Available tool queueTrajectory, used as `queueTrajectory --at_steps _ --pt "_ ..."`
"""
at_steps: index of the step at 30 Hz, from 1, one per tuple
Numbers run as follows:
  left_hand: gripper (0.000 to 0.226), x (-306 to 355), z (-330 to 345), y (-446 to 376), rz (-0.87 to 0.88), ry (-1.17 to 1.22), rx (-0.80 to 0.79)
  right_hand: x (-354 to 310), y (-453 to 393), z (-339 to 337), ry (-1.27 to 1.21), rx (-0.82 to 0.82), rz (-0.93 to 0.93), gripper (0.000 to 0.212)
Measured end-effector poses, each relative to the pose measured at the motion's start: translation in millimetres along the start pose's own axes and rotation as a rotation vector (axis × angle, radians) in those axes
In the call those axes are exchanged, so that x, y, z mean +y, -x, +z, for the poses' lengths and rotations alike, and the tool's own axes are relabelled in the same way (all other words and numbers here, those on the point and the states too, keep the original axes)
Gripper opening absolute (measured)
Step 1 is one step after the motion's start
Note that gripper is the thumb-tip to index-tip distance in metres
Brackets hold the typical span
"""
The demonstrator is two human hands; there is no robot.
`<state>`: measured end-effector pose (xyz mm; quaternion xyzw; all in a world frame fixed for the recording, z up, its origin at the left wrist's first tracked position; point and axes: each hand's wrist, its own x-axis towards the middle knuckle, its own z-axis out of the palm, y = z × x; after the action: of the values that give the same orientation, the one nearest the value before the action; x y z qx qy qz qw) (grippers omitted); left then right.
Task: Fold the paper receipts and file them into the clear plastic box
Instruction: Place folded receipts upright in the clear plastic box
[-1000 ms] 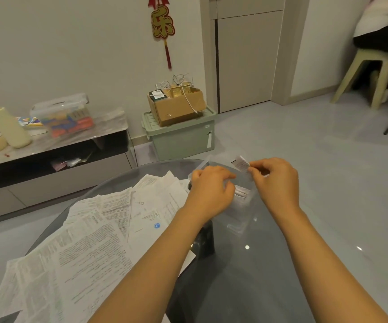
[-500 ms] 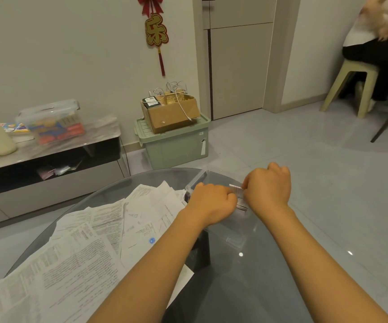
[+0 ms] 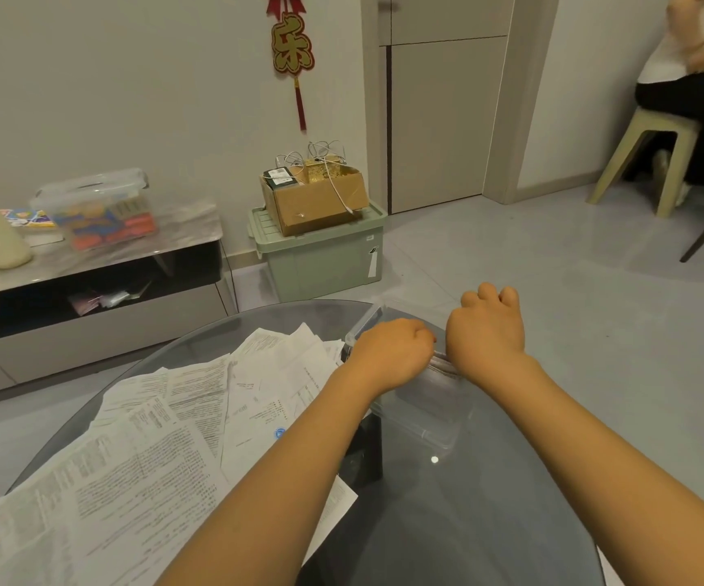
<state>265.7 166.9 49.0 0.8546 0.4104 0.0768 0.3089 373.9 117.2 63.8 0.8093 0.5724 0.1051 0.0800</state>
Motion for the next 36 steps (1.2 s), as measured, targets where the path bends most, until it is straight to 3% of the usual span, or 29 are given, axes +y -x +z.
queueTrajectory --at_steps 6,14,16,19,24,30,36 --pt "0.044 3 10 -4 -0.003 -0.329 -0.036 0 -5 6 -0.084 0.034 0.051 0.021" --pt "0.048 5 0 14 0.053 -0.14 0.107 14 12 14 -0.493 0.212 0.099 0.023" --pt "0.054 9 -5 31 0.069 -0.116 0.17 12 23 13 -0.614 0.249 0.074 0.022" --pt "0.044 13 -10 69 0.081 -0.033 0.246 1 42 4 -0.847 0.275 0.01 0.02" --pt "0.043 -5 -5 125 -0.001 0.056 0.33 -26 78 -6 -1.024 0.309 -0.085 0.013" --pt "0.04 -30 12 203 -0.209 0.07 0.293 -66 125 4 -1.119 0.168 -0.211 0.013" --pt "0.042 -67 24 241 -0.41 -0.161 0.227 -98 146 20 -1.178 -0.026 -0.288 0.012"
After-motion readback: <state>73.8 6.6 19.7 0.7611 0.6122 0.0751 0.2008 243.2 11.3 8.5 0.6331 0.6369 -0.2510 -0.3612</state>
